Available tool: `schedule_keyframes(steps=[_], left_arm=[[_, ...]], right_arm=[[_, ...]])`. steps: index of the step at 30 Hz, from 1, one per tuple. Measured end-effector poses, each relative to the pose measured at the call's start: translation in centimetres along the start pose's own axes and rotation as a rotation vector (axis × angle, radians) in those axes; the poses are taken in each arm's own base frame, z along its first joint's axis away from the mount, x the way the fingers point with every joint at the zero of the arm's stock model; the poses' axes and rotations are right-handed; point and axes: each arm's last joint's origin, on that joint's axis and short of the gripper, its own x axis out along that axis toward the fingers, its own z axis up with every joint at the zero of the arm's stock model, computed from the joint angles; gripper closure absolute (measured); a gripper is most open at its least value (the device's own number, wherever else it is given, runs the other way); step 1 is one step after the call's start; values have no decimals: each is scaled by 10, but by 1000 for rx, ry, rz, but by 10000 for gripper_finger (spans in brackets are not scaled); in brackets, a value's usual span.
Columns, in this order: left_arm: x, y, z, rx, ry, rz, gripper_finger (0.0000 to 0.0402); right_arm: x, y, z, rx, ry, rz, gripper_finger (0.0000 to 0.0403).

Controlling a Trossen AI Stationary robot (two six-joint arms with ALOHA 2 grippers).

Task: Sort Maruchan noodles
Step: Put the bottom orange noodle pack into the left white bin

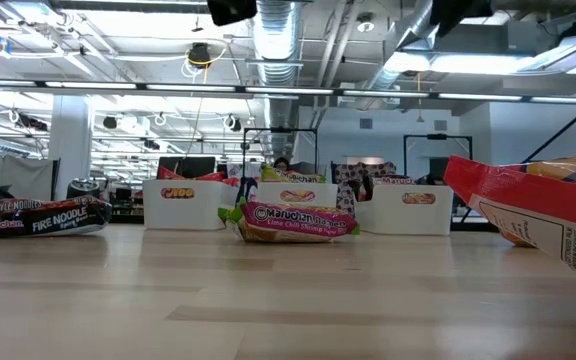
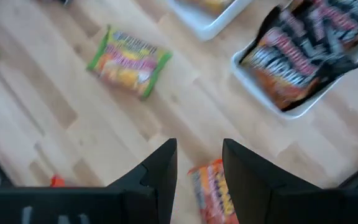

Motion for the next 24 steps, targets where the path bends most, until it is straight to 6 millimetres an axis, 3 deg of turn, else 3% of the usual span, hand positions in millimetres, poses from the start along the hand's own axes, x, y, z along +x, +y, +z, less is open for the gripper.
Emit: schedule_keyframes(steps=[12, 24], left_arm=[[11, -38, -14, 30, 123, -43, 219], [14, -49, -17, 60, 139, -51, 219]], right_arm=[[-1, 52, -46, -118, 169, 52, 251], [11, 92, -74, -167, 307, 84, 211]])
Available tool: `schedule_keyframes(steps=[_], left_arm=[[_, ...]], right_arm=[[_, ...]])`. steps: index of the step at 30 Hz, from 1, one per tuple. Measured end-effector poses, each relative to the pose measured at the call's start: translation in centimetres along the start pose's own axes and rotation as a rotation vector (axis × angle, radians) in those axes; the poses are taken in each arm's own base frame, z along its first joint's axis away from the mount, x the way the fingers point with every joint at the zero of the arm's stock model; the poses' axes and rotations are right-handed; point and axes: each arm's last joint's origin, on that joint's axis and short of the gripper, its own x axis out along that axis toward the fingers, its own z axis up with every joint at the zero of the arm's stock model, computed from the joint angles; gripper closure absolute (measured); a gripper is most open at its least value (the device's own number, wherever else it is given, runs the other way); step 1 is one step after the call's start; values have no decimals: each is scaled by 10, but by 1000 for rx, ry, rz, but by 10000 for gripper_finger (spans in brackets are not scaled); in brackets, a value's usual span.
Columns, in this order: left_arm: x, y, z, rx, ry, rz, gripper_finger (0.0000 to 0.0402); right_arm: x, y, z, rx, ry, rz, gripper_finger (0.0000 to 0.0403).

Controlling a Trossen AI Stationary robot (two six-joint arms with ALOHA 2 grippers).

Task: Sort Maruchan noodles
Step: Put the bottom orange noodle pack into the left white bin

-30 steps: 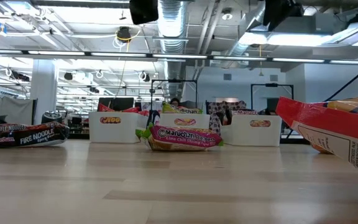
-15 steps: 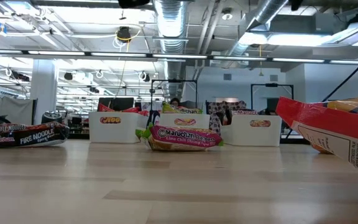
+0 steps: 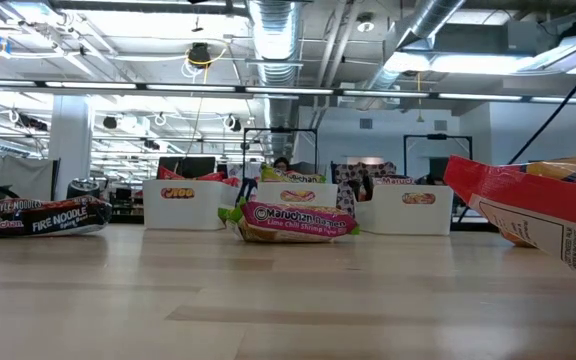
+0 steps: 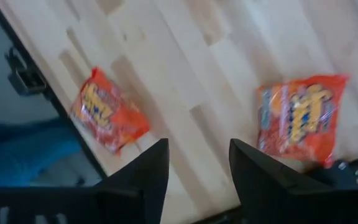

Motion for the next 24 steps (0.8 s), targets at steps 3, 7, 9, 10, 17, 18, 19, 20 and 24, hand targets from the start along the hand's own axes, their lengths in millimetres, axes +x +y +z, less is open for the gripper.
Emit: schedule_keyframes(steps=[3, 7, 9, 10, 17, 18, 19, 20, 24], left_arm=[[0, 0, 0, 1, 1, 0, 219], [0, 0, 0, 4, 1, 2, 219], [0, 0, 0, 4, 0, 6, 219], [0, 0, 0, 4, 0, 15, 219], [0, 1, -1, 21, 8, 56, 219], [0, 1, -1, 26, 8, 56, 219], [0, 1, -1, 29, 8, 56, 219], [0, 1, -1, 30, 8, 56, 219], [0, 1, -1, 29, 8, 56, 219]], right_arm=[[10, 12, -3, -22, 40, -9, 201], [27, 28, -7, -64, 68, 1, 199], [40, 34, -9, -61, 71, 34, 202], [47, 36, -12, -61, 84, 46, 205], [93, 26, -35, 6, 150, 64, 228], [100, 24, -39, 18, 155, 84, 230], [106, 21, -42, 29, 156, 107, 232], [112, 19, -44, 37, 152, 135, 233], [136, 11, -55, 72, 131, 245, 233]])
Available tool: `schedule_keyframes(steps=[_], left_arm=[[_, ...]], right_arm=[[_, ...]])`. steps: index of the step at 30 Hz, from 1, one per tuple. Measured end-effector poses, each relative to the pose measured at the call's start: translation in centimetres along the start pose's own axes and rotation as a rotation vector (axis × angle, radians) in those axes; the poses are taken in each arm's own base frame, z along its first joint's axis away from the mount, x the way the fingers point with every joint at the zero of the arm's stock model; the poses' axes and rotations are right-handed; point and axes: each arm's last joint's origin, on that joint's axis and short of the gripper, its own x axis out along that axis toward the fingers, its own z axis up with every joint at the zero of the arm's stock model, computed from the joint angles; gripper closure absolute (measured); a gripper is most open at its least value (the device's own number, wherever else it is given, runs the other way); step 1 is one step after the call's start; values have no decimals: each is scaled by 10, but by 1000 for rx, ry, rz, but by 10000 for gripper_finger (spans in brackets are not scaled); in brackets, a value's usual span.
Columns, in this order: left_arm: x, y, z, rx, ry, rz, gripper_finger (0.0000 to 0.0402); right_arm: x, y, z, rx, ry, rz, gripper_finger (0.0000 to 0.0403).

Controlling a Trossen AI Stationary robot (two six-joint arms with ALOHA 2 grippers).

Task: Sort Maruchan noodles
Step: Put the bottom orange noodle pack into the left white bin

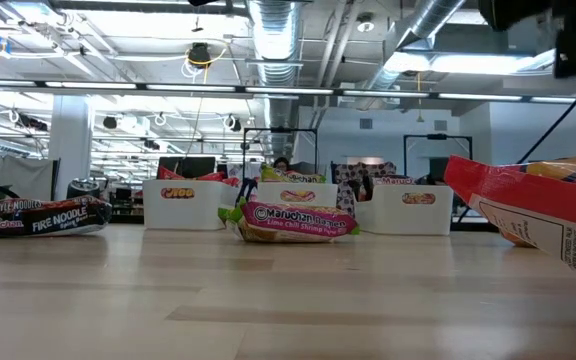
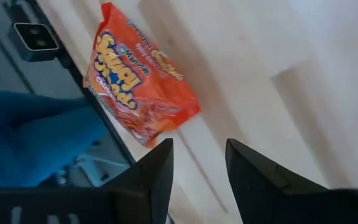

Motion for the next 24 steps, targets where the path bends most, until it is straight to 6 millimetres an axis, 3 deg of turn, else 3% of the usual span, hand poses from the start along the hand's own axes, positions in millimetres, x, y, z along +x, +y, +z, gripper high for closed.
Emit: schedule_keyframes(steps=[8, 16, 24], left_arm=[[0, 0, 0, 0, -2, 0, 219], [0, 0, 0, 0, -3, 0, 219], [0, 0, 1, -1, -10, -1, 219]], right_arm=[[40, -15, -6, -23, 8, 185, 211], [65, -20, -2, -88, 31, 125, 167], [97, -26, 9, -159, 99, 78, 159]])
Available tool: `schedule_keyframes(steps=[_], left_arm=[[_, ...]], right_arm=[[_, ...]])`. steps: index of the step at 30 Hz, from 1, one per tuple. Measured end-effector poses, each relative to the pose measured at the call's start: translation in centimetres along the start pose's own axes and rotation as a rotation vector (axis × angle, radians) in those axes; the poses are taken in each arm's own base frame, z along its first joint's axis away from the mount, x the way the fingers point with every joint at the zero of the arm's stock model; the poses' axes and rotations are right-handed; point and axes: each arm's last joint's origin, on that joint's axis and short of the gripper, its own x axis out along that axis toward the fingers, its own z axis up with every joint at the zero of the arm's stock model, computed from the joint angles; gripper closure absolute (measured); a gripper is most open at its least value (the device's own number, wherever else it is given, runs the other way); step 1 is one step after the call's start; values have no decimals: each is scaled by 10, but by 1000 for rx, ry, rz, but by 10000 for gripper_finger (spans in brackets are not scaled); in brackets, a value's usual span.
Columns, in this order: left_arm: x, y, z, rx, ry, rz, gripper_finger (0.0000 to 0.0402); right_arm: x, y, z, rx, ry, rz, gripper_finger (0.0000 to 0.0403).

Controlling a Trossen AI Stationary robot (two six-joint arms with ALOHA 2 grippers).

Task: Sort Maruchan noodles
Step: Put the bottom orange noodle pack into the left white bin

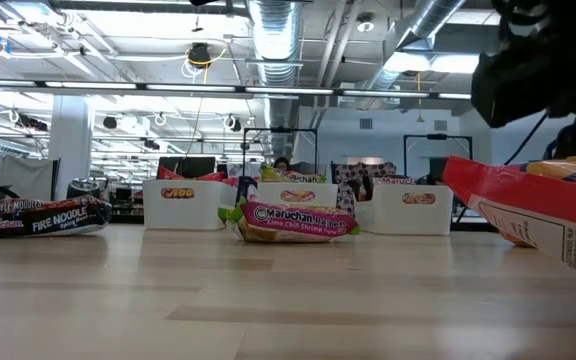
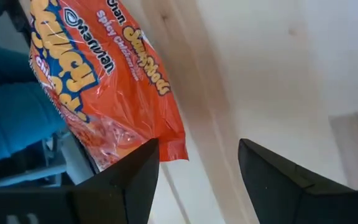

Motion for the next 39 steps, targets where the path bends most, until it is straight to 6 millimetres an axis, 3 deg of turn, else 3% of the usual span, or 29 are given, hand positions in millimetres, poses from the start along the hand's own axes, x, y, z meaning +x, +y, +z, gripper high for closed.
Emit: schedule_keyframes(steps=[6, 15, 28, 32, 39], left_arm=[[0, 0, 0, -7, 0, 0, 219], [0, 0, 0, -10, 0, 0, 219], [0, 0, 0, 0, 1, 1, 219], [0, 0, 0, -1, 2, 1, 219], [0, 0, -1, -3, 8, 4, 219]], right_arm=[[10, 3, 9, -41, 18, 90, 159], [11, 11, 10, -71, 21, 174, 159], [22, 9, 18, 3, -28, 155, 160], [30, 7, 17, 10, 0, 154, 184], [33, 8, 15, 12, 28, 164, 269]])
